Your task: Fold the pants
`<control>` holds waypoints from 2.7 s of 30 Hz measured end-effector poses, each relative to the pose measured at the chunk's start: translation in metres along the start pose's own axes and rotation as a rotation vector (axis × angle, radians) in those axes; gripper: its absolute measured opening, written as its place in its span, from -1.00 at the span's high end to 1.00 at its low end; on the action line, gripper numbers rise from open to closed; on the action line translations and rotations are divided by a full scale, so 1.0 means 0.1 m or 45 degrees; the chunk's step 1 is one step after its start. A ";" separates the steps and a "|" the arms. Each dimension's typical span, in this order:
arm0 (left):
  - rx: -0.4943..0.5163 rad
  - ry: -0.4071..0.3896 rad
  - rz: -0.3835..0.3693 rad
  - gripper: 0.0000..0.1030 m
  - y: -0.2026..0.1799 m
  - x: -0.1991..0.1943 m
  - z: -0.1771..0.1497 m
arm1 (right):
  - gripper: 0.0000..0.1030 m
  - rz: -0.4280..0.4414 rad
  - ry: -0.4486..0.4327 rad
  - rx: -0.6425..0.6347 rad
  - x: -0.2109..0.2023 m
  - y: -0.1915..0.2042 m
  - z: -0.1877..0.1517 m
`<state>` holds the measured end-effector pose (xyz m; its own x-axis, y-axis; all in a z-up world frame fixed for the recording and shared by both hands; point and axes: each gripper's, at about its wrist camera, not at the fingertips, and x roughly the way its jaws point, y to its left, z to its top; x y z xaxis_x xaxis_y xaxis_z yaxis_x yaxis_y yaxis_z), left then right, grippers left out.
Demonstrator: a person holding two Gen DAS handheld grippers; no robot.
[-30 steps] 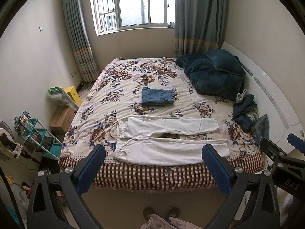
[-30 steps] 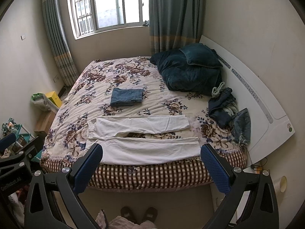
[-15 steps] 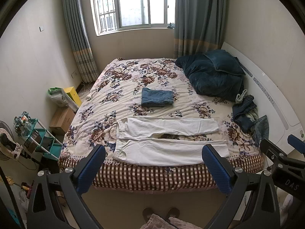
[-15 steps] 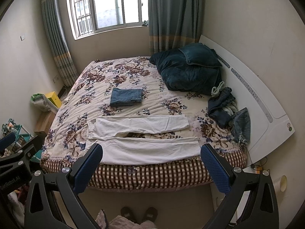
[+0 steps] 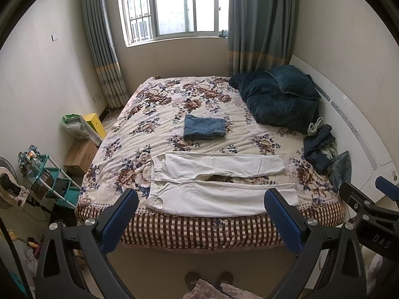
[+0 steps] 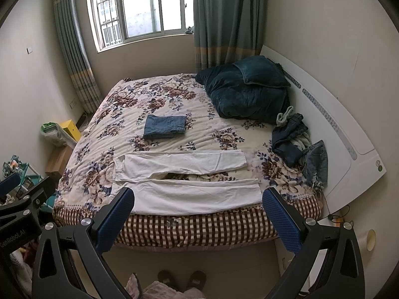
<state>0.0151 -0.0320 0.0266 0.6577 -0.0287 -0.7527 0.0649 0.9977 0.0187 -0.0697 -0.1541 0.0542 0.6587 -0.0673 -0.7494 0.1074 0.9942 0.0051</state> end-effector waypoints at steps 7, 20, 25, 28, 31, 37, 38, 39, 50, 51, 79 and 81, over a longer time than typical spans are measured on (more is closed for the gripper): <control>-0.057 -0.017 0.070 -1.00 -0.03 0.22 0.03 | -1.00 0.004 -0.017 0.053 0.20 -0.13 -0.01; -0.114 0.217 0.268 -1.00 0.22 2.05 0.11 | -1.00 -0.053 0.264 0.141 2.28 -0.38 0.08; -0.086 0.342 0.273 -1.00 0.36 3.08 0.30 | -1.00 -0.106 0.425 0.136 3.38 -0.28 0.22; -0.071 0.411 0.249 -1.00 0.43 3.66 0.43 | -1.00 -0.121 0.496 0.138 4.06 -0.19 0.31; -0.042 0.489 0.223 -1.00 0.48 4.30 0.55 | -1.00 -0.153 0.543 0.118 4.79 -0.07 0.40; 0.047 0.622 0.163 -1.00 0.49 5.61 0.62 | -1.00 -0.219 0.599 0.108 6.12 0.08 0.58; 0.068 0.635 0.171 -1.00 0.49 5.82 0.61 | -1.00 -0.216 0.606 0.118 6.34 0.11 0.61; 0.087 0.647 0.179 -1.00 0.49 6.06 0.60 | -1.00 -0.218 0.612 0.129 6.54 0.12 0.63; 0.597 0.849 0.086 -1.00 -0.03 8.11 0.30 | -1.00 -0.174 0.808 -0.044 8.86 0.52 0.64; 0.699 0.879 0.064 -0.99 -0.12 8.26 0.24 | -1.00 -0.175 0.825 -0.097 8.97 0.56 0.62; 0.644 1.126 -0.359 0.86 0.09 8.41 0.99 | 0.90 0.178 1.262 -0.795 10.43 1.08 0.76; 0.552 1.097 -0.362 0.86 0.20 8.15 0.98 | 0.91 0.192 1.229 -0.713 10.27 1.02 0.84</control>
<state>0.6263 -0.0412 -0.5224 -0.1810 -0.0369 -0.9828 0.5154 0.8475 -0.1267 0.6805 -0.1291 -0.6597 -0.2412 -0.0917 -0.9661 -0.4343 0.9005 0.0229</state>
